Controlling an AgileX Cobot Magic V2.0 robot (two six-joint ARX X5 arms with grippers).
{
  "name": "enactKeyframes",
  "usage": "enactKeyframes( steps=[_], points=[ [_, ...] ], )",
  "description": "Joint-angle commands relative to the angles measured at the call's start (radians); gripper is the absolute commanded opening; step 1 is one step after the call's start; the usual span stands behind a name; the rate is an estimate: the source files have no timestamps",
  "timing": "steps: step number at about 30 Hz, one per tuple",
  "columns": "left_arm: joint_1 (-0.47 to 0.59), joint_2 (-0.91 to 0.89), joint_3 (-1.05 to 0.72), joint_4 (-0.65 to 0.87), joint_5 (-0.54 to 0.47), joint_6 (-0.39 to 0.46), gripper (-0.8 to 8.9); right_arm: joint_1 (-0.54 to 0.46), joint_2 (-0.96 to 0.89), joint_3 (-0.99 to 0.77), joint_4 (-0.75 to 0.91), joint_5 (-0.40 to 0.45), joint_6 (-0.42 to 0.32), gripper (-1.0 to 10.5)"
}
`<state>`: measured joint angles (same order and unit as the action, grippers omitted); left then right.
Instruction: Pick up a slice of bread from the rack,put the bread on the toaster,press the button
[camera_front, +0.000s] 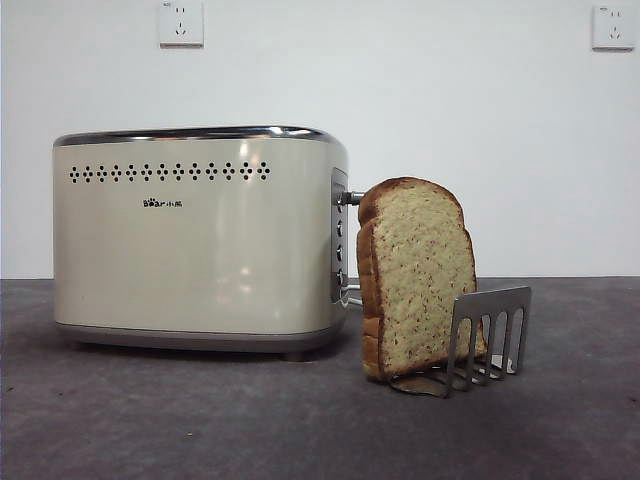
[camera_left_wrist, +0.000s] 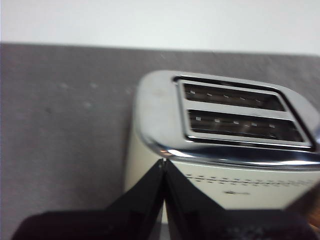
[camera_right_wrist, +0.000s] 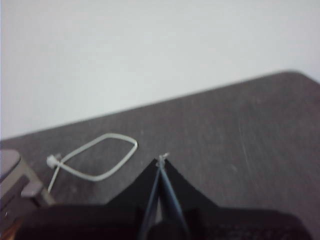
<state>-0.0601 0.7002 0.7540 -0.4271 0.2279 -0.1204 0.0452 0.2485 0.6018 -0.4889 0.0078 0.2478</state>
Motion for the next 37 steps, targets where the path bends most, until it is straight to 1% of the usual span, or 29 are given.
enactKeyframes(
  steps=[1,7,10,14,18,21,24,27,30,33,37],
  points=[
    [-0.041,0.074,0.13,-0.104,0.009,-0.011,-0.07,0.0,0.043,0.076,-0.098,-0.001,0.018,0.0],
    [-0.139,0.254,0.415,-0.337,0.009,-0.006,-0.07,0.0,0.133,0.187,-0.238,-0.012,0.021,0.0],
    [-0.19,0.342,0.542,-0.426,0.013,-0.005,-0.07,0.0,0.171,0.219,-0.271,-0.052,0.014,0.0],
    [-0.259,0.449,0.674,-0.517,0.016,0.023,-0.07,0.0,0.216,0.245,-0.283,-0.146,-0.023,0.0],
    [-0.327,0.56,0.793,-0.627,0.016,0.071,-0.07,0.0,0.262,0.264,-0.283,-0.281,-0.071,0.0],
    [-0.372,0.645,0.882,-0.702,0.016,0.113,-0.07,0.0,0.297,0.275,-0.282,-0.353,-0.077,0.0],
    [-0.415,0.727,0.97,-0.753,0.016,0.154,-0.07,0.0,0.327,0.28,-0.278,-0.401,-0.077,0.0],
    [-0.454,0.81,1.062,-0.808,0.022,0.201,-0.07,0.0,0.351,0.28,-0.276,-0.435,-0.081,0.0],
    [-0.483,0.907,1.173,-0.882,0.065,0.253,-0.07,0.0,0.369,0.28,-0.276,-0.468,-0.113,0.0],
    [-0.517,0.995,1.27,-0.89,0.072,0.281,-0.07,0.0,0.383,0.28,-0.27,-0.472,-0.119,0.0],
    [-0.56,1.095,1.364,-0.89,0.135,0.315,-0.06,0.0,0.384,0.28,-0.27,-0.473,-0.119,0.0]
  ],
)
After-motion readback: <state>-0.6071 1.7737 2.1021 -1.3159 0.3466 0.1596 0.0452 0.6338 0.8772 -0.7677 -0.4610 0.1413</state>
